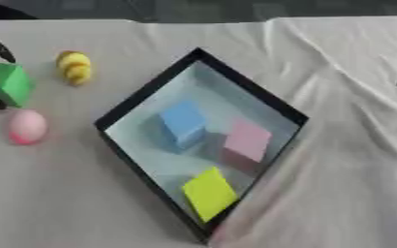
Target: Pick up objects on the table and place them in the box.
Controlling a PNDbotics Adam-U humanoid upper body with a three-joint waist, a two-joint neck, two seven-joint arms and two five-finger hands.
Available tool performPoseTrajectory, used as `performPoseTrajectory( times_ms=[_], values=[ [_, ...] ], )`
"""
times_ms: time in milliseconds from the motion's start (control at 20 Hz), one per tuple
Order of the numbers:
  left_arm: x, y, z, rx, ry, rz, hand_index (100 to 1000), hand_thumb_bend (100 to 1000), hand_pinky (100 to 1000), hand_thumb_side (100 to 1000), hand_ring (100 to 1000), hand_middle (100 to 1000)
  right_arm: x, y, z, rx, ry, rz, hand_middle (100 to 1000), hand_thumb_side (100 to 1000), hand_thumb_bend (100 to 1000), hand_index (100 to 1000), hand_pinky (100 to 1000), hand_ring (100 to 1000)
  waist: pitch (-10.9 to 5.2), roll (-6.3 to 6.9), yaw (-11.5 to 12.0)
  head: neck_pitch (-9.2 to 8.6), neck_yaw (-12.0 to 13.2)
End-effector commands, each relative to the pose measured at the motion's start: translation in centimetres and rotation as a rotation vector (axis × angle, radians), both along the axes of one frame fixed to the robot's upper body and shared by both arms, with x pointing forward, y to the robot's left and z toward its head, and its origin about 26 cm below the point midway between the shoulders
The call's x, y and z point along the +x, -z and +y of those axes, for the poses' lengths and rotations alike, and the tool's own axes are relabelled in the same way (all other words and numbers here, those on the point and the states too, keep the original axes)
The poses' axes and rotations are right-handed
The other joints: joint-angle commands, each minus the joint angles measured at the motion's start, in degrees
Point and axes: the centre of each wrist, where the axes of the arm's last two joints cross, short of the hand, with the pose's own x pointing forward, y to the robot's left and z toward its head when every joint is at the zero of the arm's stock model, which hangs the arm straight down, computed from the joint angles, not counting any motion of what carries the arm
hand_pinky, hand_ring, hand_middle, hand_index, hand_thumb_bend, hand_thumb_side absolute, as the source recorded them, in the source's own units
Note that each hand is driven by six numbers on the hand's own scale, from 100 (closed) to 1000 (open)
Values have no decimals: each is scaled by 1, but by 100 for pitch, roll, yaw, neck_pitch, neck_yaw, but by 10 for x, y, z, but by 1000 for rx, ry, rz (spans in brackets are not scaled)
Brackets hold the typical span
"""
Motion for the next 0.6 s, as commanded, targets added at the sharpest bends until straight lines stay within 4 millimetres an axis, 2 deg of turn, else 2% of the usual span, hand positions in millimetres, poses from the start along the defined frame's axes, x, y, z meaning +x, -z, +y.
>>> performPoseTrajectory(
  times_ms=[50, 100, 150, 200, 450, 600],
  values=[
    [-5, -19, 6, 4, -2, -65, 429, 616, 425, 100, 383, 363, -1, -11, -3, -29, -1, -24, 745, 707, 100, 791, 850, 747, -44, -20, -6, -34, 10],
    [-6, -31, 4, -2, 20, -114, 320, 620, 354, 100, 302, 259, -1, -9, -3, -28, -1, -20, 744, 708, 100, 791, 850, 747, -64, -23, -10, -11, 15],
    [-9, -47, 1, -13, 50, -176, 279, 627, 358, 100, 299, 241, -1, -8, -4, -27, 2, -18, 745, 709, 100, 791, 850, 747, -70, -27, 2, 1, -6],
    [-11, -61, -4, -15, 87, -232, 313, 644, 378, 100, 321, 273, -2, -8, -6, -29, 10, -15, 745, 709, 100, 791, 850, 747, -74, -29, 24, 22, -37],
    [-32, -116, -32, 26, 309, -487, 291, 600, 401, 100, 290, 274, -6, -7, -13, -35, 29, -20, 745, 697, 100, 792, 851, 748, -180, -39, 67, 147, -127],
    [-67, -131, -80, 8, 542, -695, 297, 595, 419, 100, 300, 283, -7, -10, -17, -42, 37, -27, 745, 690, 100, 792, 851, 747, -246, -3, 84, 182, -158]
  ],
)
